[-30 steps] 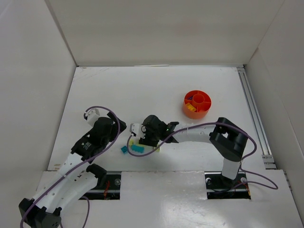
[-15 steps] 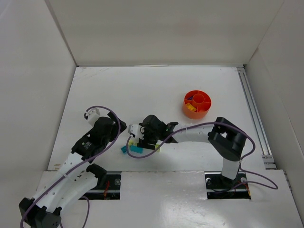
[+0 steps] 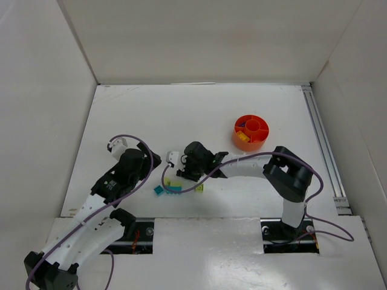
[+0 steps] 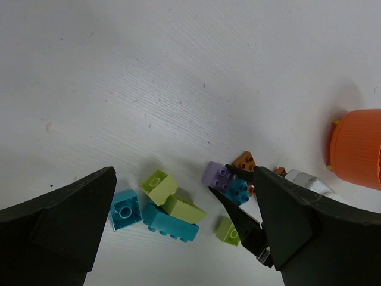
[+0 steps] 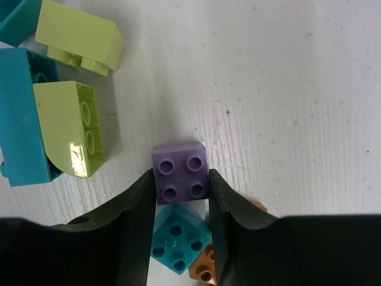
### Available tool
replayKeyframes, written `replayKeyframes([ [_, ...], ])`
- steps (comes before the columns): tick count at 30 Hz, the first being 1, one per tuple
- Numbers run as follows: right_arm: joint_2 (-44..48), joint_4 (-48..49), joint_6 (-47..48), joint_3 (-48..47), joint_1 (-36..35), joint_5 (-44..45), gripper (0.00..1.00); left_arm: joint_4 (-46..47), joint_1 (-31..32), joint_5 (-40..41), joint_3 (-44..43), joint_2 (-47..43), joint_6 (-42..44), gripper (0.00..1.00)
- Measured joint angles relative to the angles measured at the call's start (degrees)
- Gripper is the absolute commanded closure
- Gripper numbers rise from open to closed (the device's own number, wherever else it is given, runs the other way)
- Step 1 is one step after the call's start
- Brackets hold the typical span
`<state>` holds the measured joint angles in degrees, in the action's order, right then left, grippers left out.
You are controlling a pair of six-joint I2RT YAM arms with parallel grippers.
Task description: Sort the legos into containers by color
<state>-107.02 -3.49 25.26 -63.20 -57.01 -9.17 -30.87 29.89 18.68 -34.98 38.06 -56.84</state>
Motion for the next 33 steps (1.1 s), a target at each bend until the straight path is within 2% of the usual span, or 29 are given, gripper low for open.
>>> replayKeyframes([
  [7, 0.5, 0.6, -0.2, 0.4, 0.0, -1.9, 0.83, 0.0, 0.0, -0.2, 0.0, 0.0, 0.3, 0.0],
  [14, 5.9, 0.5, -1.7, 0.5, 2.6, -4.0, 0.86, 0.2, 0.0, -0.5, 0.0, -0.1, 0.9, 0.0],
  [18, 12.2, 1.0, -2.9, 1.6, 8.5, -4.7, 0.86, 1.1, 0.0, -0.7, 0.0, -0.4, 1.6, 0.0],
  [24, 20.1, -1.0, -4.9, 2.2, 22.6, -1.8, 0.86, 3.3, 0.0, -1.8, 0.0, 0.0, 3.4, 0.0],
  [29, 20.9, -7.1, -5.7, 0.8, 34.5, 3.4, 0.86, 5.4, 0.0, -2.5, 0.0, 1.5, 5.0, 0.0],
  [33, 20.2, -10.0, -5.6, -0.5, 37.8, 4.9, 0.86, 6.3, 0.0, -2.8, 0.0, 2.3, 5.9, 0.0],
])
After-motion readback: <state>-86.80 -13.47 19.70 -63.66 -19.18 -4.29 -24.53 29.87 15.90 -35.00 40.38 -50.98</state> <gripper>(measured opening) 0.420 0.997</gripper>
